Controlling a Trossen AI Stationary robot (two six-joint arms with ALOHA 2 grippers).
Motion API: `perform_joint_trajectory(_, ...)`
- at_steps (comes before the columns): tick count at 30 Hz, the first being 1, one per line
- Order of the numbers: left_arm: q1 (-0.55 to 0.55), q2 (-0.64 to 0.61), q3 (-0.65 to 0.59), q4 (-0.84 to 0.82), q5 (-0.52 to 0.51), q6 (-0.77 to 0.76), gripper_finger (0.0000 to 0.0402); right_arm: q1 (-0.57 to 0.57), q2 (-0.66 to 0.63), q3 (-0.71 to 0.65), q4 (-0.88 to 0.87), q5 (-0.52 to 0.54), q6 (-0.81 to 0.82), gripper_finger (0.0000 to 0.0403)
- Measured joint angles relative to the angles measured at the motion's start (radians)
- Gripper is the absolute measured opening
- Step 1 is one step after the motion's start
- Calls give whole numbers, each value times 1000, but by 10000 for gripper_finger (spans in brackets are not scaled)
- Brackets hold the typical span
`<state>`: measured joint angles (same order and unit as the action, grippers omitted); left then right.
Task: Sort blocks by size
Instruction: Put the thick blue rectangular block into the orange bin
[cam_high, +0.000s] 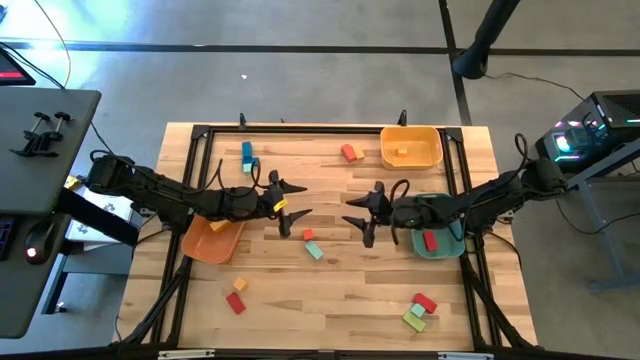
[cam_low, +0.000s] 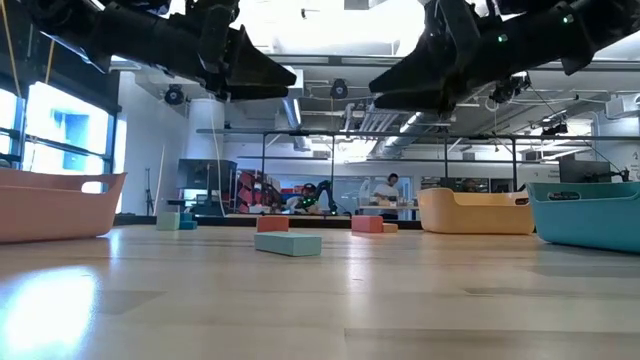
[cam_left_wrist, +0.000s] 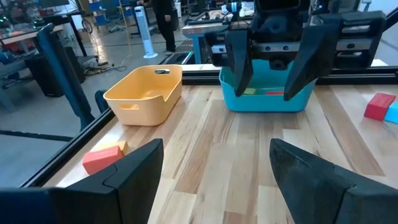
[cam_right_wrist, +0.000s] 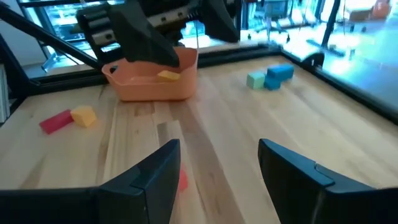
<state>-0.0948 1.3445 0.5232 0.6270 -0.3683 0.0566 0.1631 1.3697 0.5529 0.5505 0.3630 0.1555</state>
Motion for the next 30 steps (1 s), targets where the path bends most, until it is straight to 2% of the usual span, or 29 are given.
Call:
perform_joint_trajectory(9, -52, 0, 0, -31, 0, -2, 282, -3, 0, 0, 40, -36, -114, 213)
perform_joint_trajectory(13, -89, -6, -1, -87, -7, 28, 282, -26, 0, 0, 50, -114, -141, 213)
perform_joint_trajectory(15, -104, -22, -1, -138, -25, 28, 282, -43, 0, 0, 51, -158, -139, 213)
perform_joint_trajectory(20, -121, -102, -1, -221, -29, -2, 282, -86, 0, 0, 56, -167, -84, 213)
perform_joint_trajectory(23, -123, -145, -1, -268, -38, -13, 282, -101, 0, 0, 57, -216, -103, 213)
perform_joint_trajectory(27, -124, -189, -2, -371, -77, -81, 282, -75, 0, 0, 56, -276, -136, 213)
perform_joint_trajectory(30, -130, -197, -40, -340, -90, -118, 282, -44, 13, 1, 51, -264, -183, 213)
